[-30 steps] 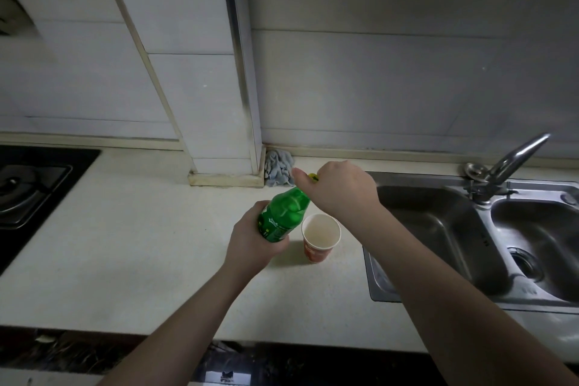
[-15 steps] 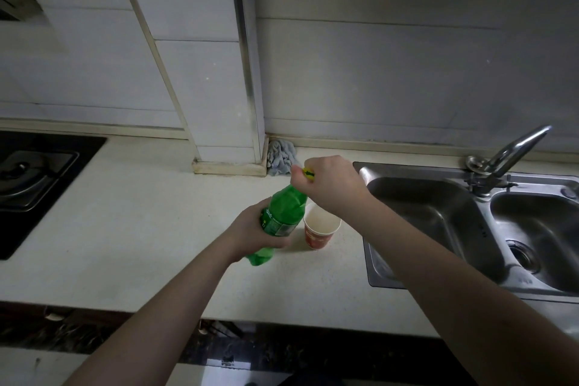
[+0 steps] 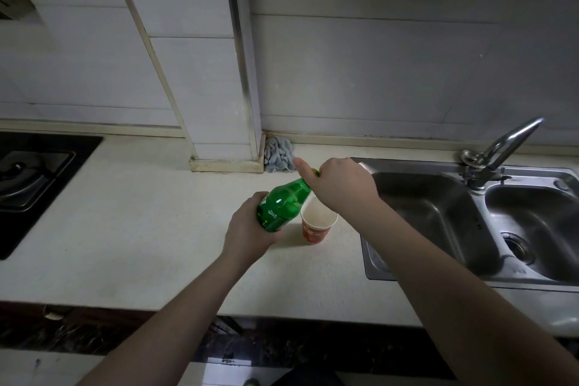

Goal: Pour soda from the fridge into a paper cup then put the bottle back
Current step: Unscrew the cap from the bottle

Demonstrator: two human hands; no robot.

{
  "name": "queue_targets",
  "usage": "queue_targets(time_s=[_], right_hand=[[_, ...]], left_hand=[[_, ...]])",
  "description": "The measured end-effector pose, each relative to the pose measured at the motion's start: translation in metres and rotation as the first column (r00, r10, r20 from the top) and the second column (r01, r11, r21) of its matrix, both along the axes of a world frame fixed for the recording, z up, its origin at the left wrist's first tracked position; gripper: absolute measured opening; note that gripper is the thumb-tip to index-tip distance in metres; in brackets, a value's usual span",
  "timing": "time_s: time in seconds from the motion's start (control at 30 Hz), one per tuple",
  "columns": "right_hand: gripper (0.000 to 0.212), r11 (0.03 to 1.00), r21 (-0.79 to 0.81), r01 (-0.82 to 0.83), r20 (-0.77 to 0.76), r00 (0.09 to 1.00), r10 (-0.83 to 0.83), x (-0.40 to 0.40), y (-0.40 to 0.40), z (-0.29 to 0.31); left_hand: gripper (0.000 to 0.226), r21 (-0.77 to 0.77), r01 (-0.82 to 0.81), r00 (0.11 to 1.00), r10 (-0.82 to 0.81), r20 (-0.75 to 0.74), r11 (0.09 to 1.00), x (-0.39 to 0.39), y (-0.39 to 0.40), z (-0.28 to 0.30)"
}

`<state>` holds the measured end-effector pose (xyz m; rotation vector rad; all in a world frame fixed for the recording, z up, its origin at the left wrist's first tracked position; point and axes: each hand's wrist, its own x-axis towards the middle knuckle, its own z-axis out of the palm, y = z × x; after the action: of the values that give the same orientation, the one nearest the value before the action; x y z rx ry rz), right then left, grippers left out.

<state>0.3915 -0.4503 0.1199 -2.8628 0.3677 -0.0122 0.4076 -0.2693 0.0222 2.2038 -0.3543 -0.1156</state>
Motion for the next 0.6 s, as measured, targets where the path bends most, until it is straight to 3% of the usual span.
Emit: queue_targets(time_s=[0.13, 0.23, 0.33, 0.43, 0.6], right_hand=[[0.065, 0.993, 0.104, 0.054, -0.013, 0.999, -0.053, 0.003, -0.002, 0.002], [0.059, 0.991, 0.12, -0.055, 0.029, 0.998, 0.052, 0.003, -0.003, 0.005], [0.055, 0.976, 0.054, -0.213, 0.119, 0.971, 0.206, 0.005, 0.0, 0.012], [0.047, 0.898, -0.011, -0.44, 0.14, 0.889, 0.437, 0.009, -0.004, 0.022], [0.027, 0.734, 0.022, -0.679, 0.068, 0.733, 0.677, 0.01, -0.02, 0.03]], left_hand=[[0.062, 0.039, -0.016, 0.999, 0.014, 0.041, 0.999, 0.0, -0.001, -0.004], [0.055, 0.002, 0.04, 0.999, -0.039, -0.036, 0.999, 0.0, 0.0, 0.001], [0.057, -0.144, 0.105, 0.975, -0.131, -0.181, 0.984, 0.0, 0.001, 0.005], [0.067, -0.221, 0.203, 0.913, -0.266, -0.31, 0.954, 0.006, 0.004, 0.01], [0.06, -0.162, 0.38, 0.817, -0.412, -0.404, 0.911, 0.026, 0.014, 0.013]])
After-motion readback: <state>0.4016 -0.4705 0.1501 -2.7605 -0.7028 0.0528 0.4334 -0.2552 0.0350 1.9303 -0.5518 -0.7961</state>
